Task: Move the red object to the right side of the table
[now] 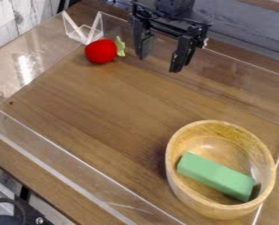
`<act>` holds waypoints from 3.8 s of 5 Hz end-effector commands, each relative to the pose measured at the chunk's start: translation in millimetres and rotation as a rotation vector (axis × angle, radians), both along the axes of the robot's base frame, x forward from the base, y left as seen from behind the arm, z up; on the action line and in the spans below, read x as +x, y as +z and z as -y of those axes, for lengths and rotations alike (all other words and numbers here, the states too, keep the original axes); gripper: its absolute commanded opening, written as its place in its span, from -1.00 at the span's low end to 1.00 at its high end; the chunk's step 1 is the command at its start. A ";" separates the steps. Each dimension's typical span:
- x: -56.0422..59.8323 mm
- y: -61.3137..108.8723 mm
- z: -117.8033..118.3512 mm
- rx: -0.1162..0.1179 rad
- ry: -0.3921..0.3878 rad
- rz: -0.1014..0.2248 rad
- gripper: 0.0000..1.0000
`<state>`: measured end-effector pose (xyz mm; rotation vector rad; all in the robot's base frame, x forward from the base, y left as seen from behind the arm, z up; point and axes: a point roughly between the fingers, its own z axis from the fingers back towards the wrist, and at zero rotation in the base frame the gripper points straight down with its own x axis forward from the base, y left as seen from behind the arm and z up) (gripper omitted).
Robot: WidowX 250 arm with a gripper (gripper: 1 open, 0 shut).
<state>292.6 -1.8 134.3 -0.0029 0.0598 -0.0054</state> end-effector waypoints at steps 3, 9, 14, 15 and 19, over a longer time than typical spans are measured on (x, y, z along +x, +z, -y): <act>3.1 -0.1 -92.4 -0.034 -0.151 0.010 1.00; 39.1 -24.7 -126.1 -0.069 -0.060 0.050 1.00; 69.7 -56.9 -184.8 -0.132 -0.134 0.047 1.00; 70.3 -55.2 -187.9 -0.156 -0.051 0.052 1.00; 75.5 -77.0 -207.2 -0.183 -0.051 0.032 1.00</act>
